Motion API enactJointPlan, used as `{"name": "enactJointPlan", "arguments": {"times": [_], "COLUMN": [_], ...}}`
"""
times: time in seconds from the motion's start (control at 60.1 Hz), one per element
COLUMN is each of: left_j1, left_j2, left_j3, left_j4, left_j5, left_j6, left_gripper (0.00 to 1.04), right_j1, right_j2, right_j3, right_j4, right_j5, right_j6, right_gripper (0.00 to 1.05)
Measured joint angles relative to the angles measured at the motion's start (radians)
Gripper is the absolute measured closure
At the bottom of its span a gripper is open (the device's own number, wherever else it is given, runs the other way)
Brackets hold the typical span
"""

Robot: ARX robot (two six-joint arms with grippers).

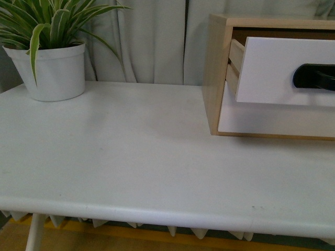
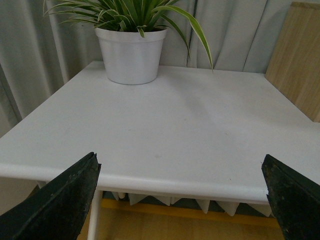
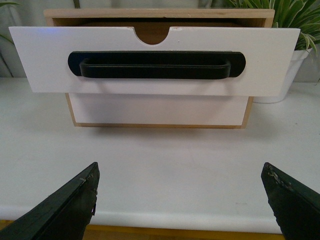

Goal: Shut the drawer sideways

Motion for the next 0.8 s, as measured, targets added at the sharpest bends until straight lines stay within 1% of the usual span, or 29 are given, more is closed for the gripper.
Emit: {"name": "enactJointPlan", "arguments": {"times": [0.799], "left_j1": [0.0], "left_j2": [0.0], "left_j3": [0.0], "left_j4": [0.0], "left_j5": [0.0], "left_j6": [0.0], "left_gripper": [0.06], "right_j1": [0.0], "right_j2": [0.0], "right_j3": [0.0], "right_j4": [0.0], "right_j5": [0.0], "right_j6": [0.0], "right_gripper": [0.09]}}
